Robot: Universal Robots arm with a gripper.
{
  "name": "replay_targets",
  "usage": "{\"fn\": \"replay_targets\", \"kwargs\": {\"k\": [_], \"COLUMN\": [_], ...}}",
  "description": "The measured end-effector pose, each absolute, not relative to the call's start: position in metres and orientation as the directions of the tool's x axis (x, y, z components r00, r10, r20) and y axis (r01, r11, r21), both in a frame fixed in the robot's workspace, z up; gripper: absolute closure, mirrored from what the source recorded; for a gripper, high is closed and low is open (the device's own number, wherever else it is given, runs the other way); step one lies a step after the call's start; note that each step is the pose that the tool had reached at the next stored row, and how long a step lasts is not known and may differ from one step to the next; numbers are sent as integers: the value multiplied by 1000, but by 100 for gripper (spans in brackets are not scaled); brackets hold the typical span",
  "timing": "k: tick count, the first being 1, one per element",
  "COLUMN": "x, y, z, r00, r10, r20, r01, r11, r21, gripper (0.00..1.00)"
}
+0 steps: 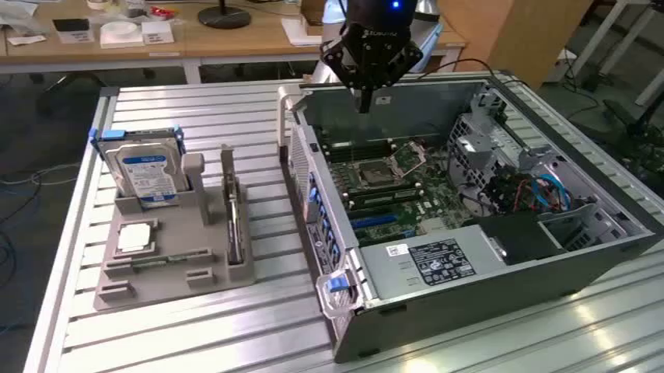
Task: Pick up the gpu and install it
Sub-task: 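Reach for the gpu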
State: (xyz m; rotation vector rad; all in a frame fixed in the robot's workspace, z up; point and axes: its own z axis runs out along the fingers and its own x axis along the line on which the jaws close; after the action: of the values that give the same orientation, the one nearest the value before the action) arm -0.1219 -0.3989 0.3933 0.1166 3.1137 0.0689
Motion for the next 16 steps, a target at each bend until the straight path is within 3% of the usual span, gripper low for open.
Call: {"fn": "replay_targets", "kwargs": {"k": [16], "x": [-149], "y": [-399], "z": [393], "r00": [-997], "r10": [75], "r20": [-23], "r01": [74], "r11": [996], "r21": [45], "gripper": [90]}}
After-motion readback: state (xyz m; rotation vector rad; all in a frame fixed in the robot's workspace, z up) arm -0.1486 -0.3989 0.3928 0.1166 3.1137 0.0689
